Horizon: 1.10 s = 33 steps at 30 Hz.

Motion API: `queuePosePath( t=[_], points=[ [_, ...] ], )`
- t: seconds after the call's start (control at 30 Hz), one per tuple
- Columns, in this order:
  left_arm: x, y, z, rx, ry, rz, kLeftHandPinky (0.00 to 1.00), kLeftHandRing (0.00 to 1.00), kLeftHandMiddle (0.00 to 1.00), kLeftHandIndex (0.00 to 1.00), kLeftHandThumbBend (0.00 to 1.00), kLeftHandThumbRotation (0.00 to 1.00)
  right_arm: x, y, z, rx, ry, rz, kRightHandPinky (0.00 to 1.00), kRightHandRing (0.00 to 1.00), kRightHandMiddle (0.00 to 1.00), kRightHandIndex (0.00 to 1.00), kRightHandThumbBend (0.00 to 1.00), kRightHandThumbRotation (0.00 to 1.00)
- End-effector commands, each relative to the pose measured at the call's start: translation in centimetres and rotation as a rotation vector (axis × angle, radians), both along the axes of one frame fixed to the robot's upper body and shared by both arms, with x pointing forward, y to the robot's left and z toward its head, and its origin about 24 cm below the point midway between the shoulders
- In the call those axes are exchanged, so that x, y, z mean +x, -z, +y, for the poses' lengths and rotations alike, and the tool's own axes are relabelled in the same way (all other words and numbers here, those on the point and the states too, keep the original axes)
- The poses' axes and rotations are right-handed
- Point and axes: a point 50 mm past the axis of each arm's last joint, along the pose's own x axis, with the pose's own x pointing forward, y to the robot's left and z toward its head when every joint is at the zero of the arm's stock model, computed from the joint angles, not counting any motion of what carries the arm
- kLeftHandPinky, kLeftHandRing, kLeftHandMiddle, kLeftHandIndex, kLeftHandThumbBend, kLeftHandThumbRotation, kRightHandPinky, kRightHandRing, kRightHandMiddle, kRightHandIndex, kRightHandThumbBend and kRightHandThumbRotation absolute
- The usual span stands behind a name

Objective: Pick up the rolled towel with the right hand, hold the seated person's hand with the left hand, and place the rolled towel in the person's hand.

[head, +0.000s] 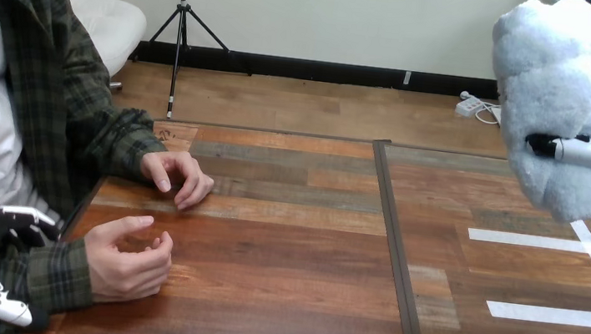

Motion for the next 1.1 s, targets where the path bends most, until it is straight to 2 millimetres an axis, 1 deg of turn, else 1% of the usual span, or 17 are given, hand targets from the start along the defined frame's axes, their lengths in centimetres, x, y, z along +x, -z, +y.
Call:
queuePosePath(
  t=[0.0,0.2,0.57,0.63,0.87,1.07],
  points=[
    [1.6,-1.8,0.2,0.041,0.007,-0.064,0.64,0.69,0.73,0.75,1.00,0.39,0.4,-3.5,0.6,-0.028,-0.028,-0.150,0.02,0.05,0.09,0.10,0.61,0.00],
    [1.9,-1.5,0.1,0.072,0.006,-0.081,0.68,0.71,0.75,0.78,1.00,0.40,0.3,-3.5,0.7,-0.043,-0.030,-0.156,0.02,0.05,0.10,0.10,0.61,0.00],
    [2.4,-1.0,0.2,0.091,-0.022,-0.136,0.69,0.72,0.77,0.81,1.00,0.41,0.1,-3.6,0.8,-0.028,-0.045,-0.162,0.02,0.05,0.10,0.10,0.61,0.00],
    [2.5,-0.9,0.1,0.094,-0.024,-0.141,0.69,0.71,0.76,0.80,1.00,0.41,0.1,-3.6,0.8,-0.026,-0.046,-0.161,0.02,0.05,0.10,0.10,0.61,0.00],
    [3.0,-0.3,-0.3,0.079,-0.035,-0.160,0.65,0.66,0.71,0.75,1.00,0.38,0.1,-3.7,0.9,-0.023,-0.054,-0.161,0.01,0.05,0.09,0.10,0.61,0.00],
    [3.1,0.0,-0.7,0.060,-0.037,-0.178,0.59,0.61,0.66,0.70,1.00,0.36,0.0,-3.7,1.0,-0.036,-0.055,-0.164,0.02,0.05,0.10,0.10,0.62,0.00]
  ],
)
